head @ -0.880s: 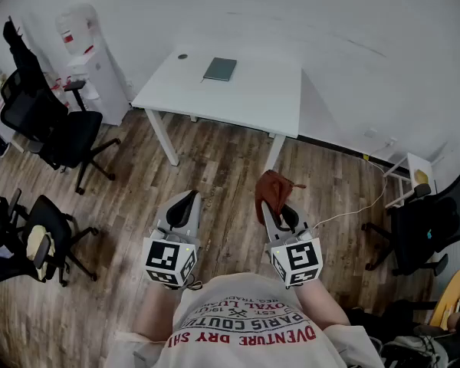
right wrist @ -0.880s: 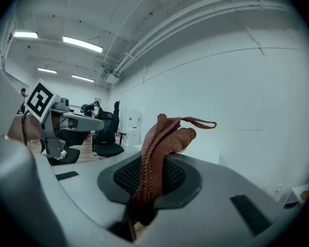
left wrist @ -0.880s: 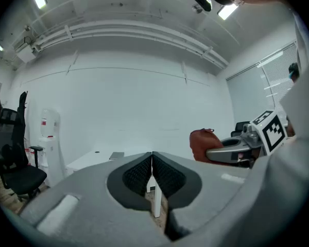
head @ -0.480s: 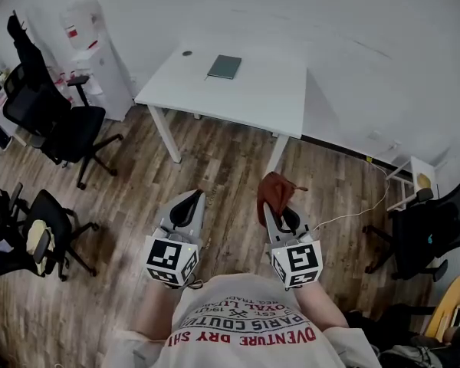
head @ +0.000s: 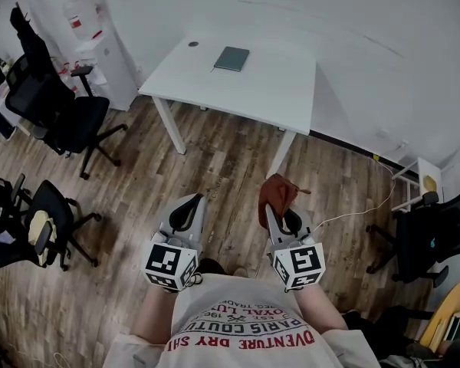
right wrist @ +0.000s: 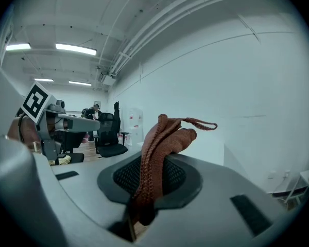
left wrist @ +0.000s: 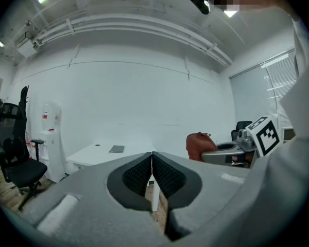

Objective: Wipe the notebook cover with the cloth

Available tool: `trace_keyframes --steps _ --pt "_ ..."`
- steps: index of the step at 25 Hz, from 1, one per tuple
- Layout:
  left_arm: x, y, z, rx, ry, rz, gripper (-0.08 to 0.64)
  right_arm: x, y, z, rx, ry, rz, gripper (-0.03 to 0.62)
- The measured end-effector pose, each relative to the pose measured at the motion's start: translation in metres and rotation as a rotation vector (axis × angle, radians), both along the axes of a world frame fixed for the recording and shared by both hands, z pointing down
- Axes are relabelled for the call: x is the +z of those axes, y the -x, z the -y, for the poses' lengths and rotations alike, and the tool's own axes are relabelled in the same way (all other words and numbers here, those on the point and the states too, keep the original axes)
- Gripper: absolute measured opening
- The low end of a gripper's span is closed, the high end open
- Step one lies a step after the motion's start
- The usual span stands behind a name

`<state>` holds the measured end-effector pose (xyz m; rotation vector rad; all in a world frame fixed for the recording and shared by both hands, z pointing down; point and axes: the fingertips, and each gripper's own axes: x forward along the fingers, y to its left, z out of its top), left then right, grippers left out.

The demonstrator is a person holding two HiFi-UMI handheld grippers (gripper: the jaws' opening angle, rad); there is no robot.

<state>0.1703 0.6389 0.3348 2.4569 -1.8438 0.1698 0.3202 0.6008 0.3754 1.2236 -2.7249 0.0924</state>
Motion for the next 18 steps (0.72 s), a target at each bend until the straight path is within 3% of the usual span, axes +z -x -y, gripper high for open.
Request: trace_keyframes --steps 9,18 --pt "0.010 0.042 0.027 0.002 0.024 0.000 0.011 0.009 0.037 0.031 0.004 0.036 0.004 0.077" --pt "0.008 0.107 0.124 0.095 -0.016 0.042 0.011 0.013 0.103 0.110 0.090 0.053 -0.087 0.077"
